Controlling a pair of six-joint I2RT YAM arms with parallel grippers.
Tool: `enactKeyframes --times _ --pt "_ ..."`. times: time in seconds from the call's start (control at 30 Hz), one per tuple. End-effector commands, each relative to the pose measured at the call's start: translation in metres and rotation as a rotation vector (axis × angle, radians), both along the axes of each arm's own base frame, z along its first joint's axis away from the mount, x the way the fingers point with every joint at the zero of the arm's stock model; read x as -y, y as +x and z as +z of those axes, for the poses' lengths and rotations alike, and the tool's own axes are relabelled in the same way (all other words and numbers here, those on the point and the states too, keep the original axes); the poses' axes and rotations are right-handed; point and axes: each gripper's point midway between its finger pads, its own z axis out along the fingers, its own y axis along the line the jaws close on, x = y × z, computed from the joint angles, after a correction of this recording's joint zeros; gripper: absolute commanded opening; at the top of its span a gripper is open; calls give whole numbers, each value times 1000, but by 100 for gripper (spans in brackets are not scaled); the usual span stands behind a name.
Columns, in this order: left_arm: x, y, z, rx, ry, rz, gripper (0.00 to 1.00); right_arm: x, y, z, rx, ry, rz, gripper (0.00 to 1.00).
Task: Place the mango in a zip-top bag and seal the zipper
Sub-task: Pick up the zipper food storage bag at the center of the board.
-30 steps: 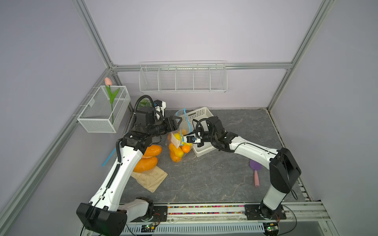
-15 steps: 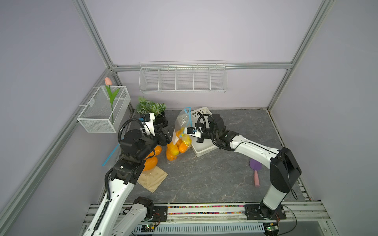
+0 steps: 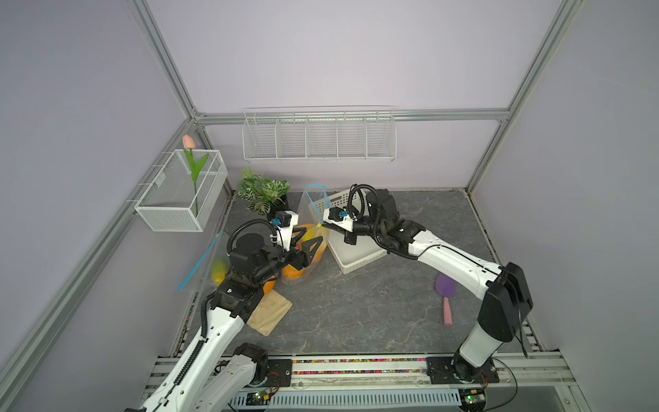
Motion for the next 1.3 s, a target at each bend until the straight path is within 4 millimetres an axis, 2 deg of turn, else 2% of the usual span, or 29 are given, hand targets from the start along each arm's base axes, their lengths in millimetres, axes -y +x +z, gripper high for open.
enactKeyframes --times 0.0,0.2,0.33,0.4,0.63,0.83,0.87,0.97,1.07,1.27 --pt "1 6 3 87 60 2 61 6 -9 20 -33 31 21 7" --pt "4 18 -7 88 113 4 56 10 -10 19 -71 44 29 8" --pt "6 25 -13 90 136 5 46 11 -10 20 -89 50 38 8" --pt "7 27 -11 103 132 5 36 12 -11 20 -93 51 45 8" --pt "19 28 -2 135 85 -49 30 14 -12 20 -125 56 52 9" --pt "26 28 -3 133 84 -84 7 19 -11 22 -132 60 45 10" --pt "26 27 -2 137 81 -82 0 19 -12 23 -129 60 45 12" --pt "22 23 7 164 79 -68 0 26 -10 29 -103 62 21 21" --pt "17 18 20 204 84 -54 0 39 -10 41 -41 63 -15 37" --pt "12 12 42 255 165 -53 0 48 -32 73 96 86 56 59"
